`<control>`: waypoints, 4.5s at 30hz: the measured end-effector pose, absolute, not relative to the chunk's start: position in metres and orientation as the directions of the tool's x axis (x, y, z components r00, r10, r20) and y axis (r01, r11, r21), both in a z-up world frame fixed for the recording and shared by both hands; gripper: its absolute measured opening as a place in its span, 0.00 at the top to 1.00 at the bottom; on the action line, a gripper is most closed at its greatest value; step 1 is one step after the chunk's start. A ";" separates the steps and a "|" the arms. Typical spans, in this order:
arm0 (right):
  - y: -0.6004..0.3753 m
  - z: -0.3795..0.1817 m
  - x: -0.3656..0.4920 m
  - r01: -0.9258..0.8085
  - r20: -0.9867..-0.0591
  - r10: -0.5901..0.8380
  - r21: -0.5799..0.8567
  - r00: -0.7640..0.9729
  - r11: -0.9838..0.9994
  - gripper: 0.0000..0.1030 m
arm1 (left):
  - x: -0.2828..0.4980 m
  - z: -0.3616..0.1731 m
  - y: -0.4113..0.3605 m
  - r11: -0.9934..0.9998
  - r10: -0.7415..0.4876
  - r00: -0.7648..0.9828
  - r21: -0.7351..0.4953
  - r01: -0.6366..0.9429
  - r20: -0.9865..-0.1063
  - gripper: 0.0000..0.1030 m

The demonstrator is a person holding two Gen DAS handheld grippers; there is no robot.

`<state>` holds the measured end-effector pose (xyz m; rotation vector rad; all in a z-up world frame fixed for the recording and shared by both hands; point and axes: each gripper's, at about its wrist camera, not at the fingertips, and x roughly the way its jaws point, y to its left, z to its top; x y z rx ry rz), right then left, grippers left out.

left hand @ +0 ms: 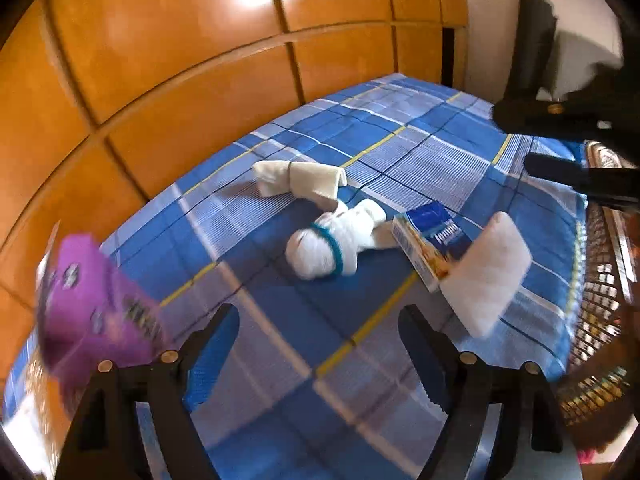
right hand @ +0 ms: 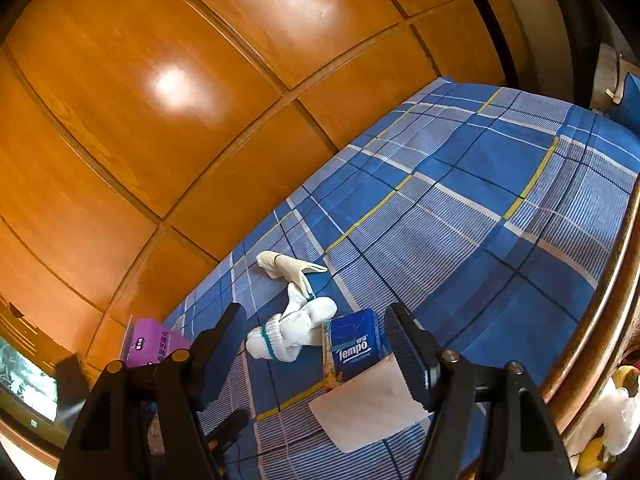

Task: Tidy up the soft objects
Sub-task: 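Reach the left tool to the white knit toy, close on it and lift, then close the right tool on the white foam block while the left tool holds the knit toy, then carry the white knit toy into the gold tray with the left tool and open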

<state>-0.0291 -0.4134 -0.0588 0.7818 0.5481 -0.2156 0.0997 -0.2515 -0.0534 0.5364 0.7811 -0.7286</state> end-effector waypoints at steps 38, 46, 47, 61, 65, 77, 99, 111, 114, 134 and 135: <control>-0.397 -0.080 0.012 0.478 -0.791 0.091 0.451 0.604 0.754 0.30 | 0.089 -0.107 -0.194 0.749 -0.365 0.357 -0.043 0.661 -0.860 0.54; -0.382 -0.078 0.032 0.496 -0.901 0.080 0.308 0.427 0.812 0.30 | 0.064 -0.104 -0.143 0.789 -0.365 0.396 -0.054 0.613 -0.842 0.54; -0.376 -0.076 0.037 0.452 -0.919 0.071 0.256 0.387 0.854 0.30 | 0.062 -0.103 -0.140 0.789 -0.368 0.397 -0.056 0.612 -0.841 0.54; -0.329 -0.124 0.067 0.126 -0.998 -0.036 -0.043 -0.057 0.991 0.28 | 0.050 -0.103 -0.108 0.802 -0.419 0.394 -0.129 0.584 -0.818 0.54; -0.332 -0.102 0.084 0.182 -0.984 0.140 0.158 0.112 0.970 0.29 | 0.048 -0.103 -0.104 0.804 -0.422 0.398 -0.133 0.580 -0.814 0.54; -0.290 -0.065 0.072 -0.268 -0.953 -0.111 -0.190 0.283 0.944 0.23 | 0.047 -0.103 -0.101 0.804 -0.427 0.401 -0.137 0.579 -0.810 0.53; -0.294 -0.092 0.055 -0.407 -0.950 -0.175 -0.271 0.258 0.872 0.43 | 0.048 -0.105 -0.108 0.807 -0.402 0.426 -0.094 0.583 -0.810 0.51; -0.266 -0.116 0.084 -0.067 -0.980 -0.041 -0.054 0.193 0.996 0.41 | 0.047 -0.100 -0.101 0.812 -0.417 0.418 -0.125 0.570 -0.807 0.54; -0.277 -0.120 0.088 0.009 -0.982 0.016 0.018 0.190 1.000 0.41 | 0.049 -0.092 -0.096 0.818 -0.431 0.421 -0.148 0.556 -0.798 0.54; -0.271 -0.122 0.084 0.033 -0.971 -0.003 0.005 0.240 0.999 0.37 | 0.178 0.070 -0.072 0.867 -0.494 0.620 -0.288 0.408 -0.610 0.54; -0.270 -0.122 0.084 0.032 -0.971 -0.003 0.005 0.240 0.999 0.37 | 0.184 0.075 -0.054 0.887 -0.460 0.650 -0.281 0.366 -0.605 0.54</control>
